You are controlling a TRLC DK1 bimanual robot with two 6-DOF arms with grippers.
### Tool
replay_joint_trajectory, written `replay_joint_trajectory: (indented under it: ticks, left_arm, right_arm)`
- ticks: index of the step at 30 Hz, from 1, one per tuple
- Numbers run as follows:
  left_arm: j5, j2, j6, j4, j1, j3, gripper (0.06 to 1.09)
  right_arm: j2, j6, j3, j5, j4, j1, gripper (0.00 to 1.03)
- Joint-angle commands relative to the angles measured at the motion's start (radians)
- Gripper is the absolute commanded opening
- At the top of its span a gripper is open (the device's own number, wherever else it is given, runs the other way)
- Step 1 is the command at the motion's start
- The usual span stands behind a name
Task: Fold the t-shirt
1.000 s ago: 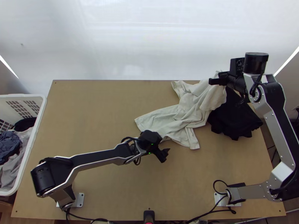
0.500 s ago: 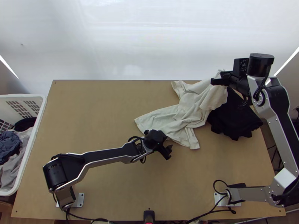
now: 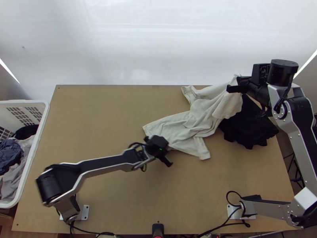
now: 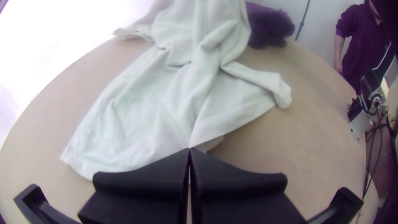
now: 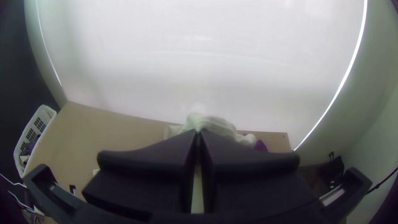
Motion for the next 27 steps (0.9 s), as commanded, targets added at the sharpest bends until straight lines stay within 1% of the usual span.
replay_joint_trajectory:
  ticks: [1, 3, 5, 8, 10, 11, 13, 15, 16, 18, 20, 21, 22, 23, 24, 25, 26, 27]
  left_arm:
    - [0.033, -0.207, 0.01, -0.098, 0.132, -0.125, 0.09]
    - [0.08, -0.28, 0.01, -0.156, 0.189, -0.148, 0.09]
    - [0.086, -0.363, 0.014, -0.202, 0.235, -0.175, 0.09]
    - [0.105, -0.481, 0.055, -0.251, 0.319, -0.234, 0.09]
    - [0.114, -0.546, 0.102, -0.29, 0.401, -0.264, 0.09]
    - [0.131, -0.57, 0.124, -0.302, 0.457, -0.276, 0.09]
    - [0.192, -0.605, 0.172, -0.316, 0.585, -0.298, 0.09]
    - [0.235, -0.612, 0.213, -0.304, 0.726, -0.313, 0.09]
    - [0.24, -0.602, 0.219, -0.27, 0.786, -0.324, 0.09]
    - [0.241, -0.566, 0.182, -0.149, 0.875, -0.355, 0.09]
    - [0.24, -0.521, 0.112, -0.112, 0.887, -0.35, 0.09]
    - [0.24, -0.515, 0.058, -0.116, 0.875, -0.339, 0.18]
    - [0.241, -0.515, 0.02, -0.115, 0.845, -0.338, 0.4]
    - [0.243, -0.515, -0.01, -0.115, 0.806, -0.338, 0.67]
    - [0.243, -0.51, -0.029, -0.124, 0.76, -0.332, 0.86]
    - [0.243, -0.503, -0.033, -0.127, 0.715, -0.326, 0.98]
    - [0.241, -0.5, -0.033, -0.136, 0.669, -0.324, 1.04]
    - [0.241, -0.5, -0.031, -0.132, 0.629, -0.327, 1.04]
  right_arm:
    - [-0.025, 0.006, -0.017, -0.008, 0.002, -0.008, 0.03]
    - [-0.027, 0.006, -0.019, -0.01, 0.002, -0.008, 0.03]
    - [-0.024, 0.004, -0.022, -0.01, 0.005, -0.01, 0.03]
    - [-0.02, 0.006, -0.022, -0.013, 0.01, -0.007, 0.03]
    - [-0.014, 0.004, -0.02, -0.013, 0.017, -0.005, 0.03]
    - [-0.01, 0.004, -0.019, -0.014, 0.017, -0.007, 0.03]
    - [-0.008, 0.003, -0.02, -0.017, 0.02, -0.007, 0.03]
    - [-0.008, 0.001, -0.023, -0.019, 0.02, -0.01, 0.03]
    - [-0.008, 0.001, -0.026, -0.021, 0.019, -0.01, 0.03]
    - [-0.008, -0.002, -0.032, -0.024, 0.02, -0.008, 0.03]
    - [-0.001, -0.002, -0.035, -0.025, 0.022, -0.008, 0.03]
    - [0.004, -0.002, -0.035, -0.027, 0.022, -0.005, 0.03]
    - [0.006, -0.002, -0.037, -0.027, 0.023, -0.004, 0.03]
    - [0.009, -0.002, -0.038, -0.027, 0.027, -0.004, 0.03]
    - [0.01, 0.0, -0.042, -0.027, 0.027, -0.002, 0.03]
    - [0.01, 0.001, -0.046, -0.027, 0.027, 0.001, 0.03]
    - [0.01, 0.001, -0.052, -0.027, 0.028, 0.006, 0.03]
    - [0.01, 0.003, -0.061, -0.027, 0.028, 0.006, 0.03]
